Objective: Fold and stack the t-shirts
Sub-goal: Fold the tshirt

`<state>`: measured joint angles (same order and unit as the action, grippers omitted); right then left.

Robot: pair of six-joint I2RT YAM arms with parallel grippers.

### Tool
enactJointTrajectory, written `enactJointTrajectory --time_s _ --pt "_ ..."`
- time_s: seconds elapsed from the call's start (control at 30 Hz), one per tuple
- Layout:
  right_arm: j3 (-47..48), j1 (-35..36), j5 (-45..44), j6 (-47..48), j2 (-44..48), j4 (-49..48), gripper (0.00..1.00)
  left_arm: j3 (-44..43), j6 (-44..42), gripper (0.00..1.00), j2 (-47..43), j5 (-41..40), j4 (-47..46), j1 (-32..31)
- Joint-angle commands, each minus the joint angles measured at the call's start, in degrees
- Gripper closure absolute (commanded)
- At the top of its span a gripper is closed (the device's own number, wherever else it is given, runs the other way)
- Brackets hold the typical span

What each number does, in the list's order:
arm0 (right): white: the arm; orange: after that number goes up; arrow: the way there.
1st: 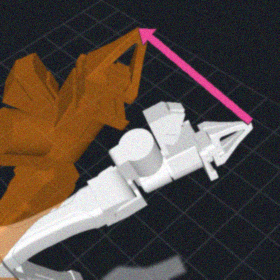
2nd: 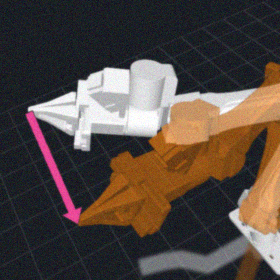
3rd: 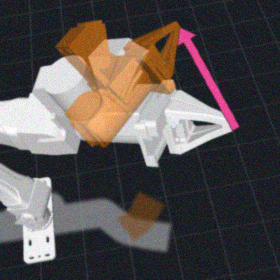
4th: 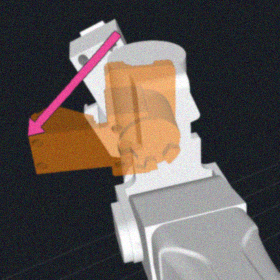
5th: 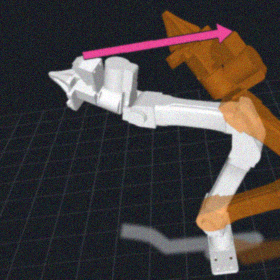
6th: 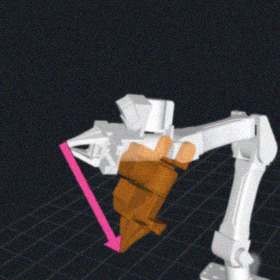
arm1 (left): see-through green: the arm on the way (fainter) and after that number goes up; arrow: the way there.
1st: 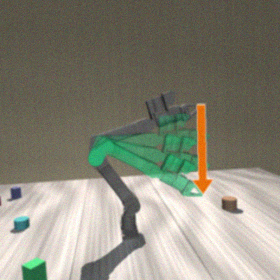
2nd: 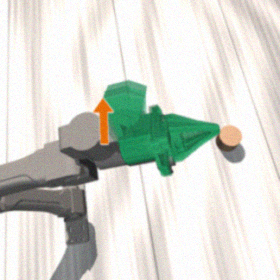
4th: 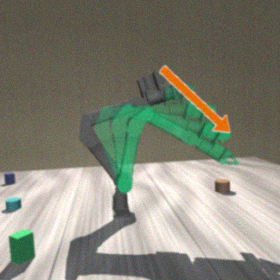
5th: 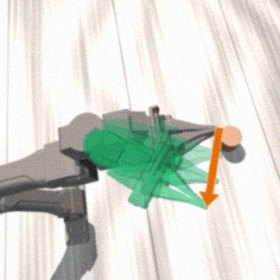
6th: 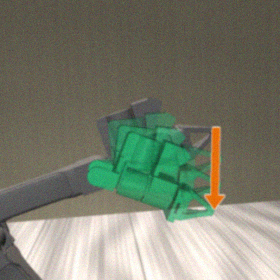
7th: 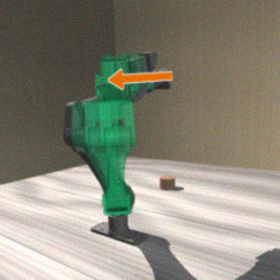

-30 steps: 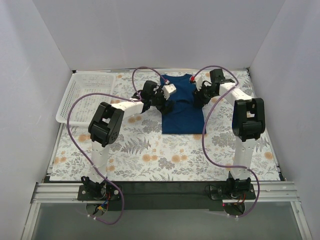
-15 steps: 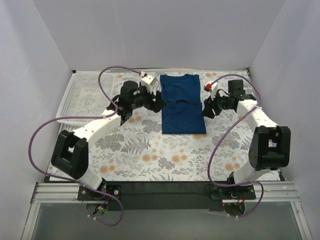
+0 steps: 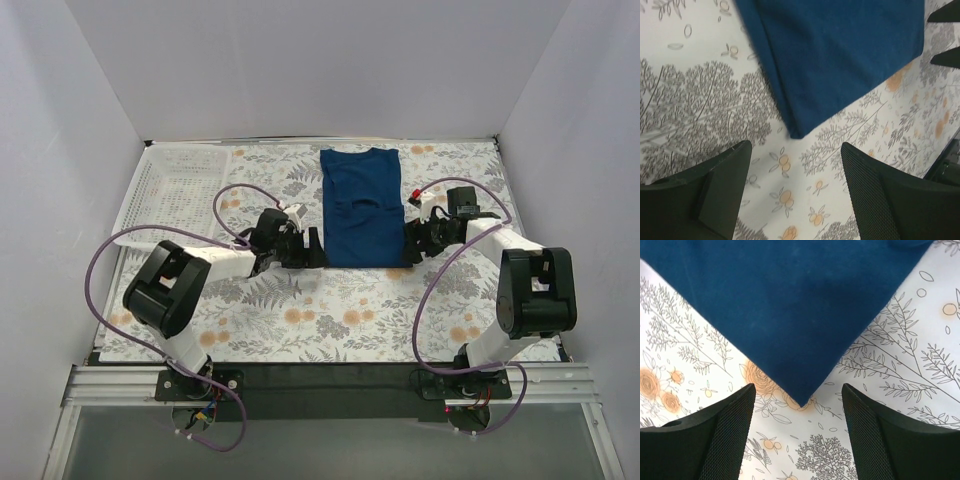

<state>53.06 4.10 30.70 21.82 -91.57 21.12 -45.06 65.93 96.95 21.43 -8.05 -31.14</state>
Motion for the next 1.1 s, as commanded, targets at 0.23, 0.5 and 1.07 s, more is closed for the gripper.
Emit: enactJointTrajectory --time_s 0.23,0.5,1.07 --pt "3.37 -0.32 3.75 -6.97 -7.21 0.14 0.43 -6.97 6.31 0.39 7.55 1.07 -3.29 -1.03" --pt "4.51 -0.76 5.6 -2.23 -8.89 8.04 0.86 -6.89 5.88 0.8 9.05 3.17 -0.73 -2.88" --pt "-0.68 -1.55 -4.32 20.69 7.36 20.62 0.52 8.59 7.04 0.64 -17.01 -7.95 5.83 -11.14"
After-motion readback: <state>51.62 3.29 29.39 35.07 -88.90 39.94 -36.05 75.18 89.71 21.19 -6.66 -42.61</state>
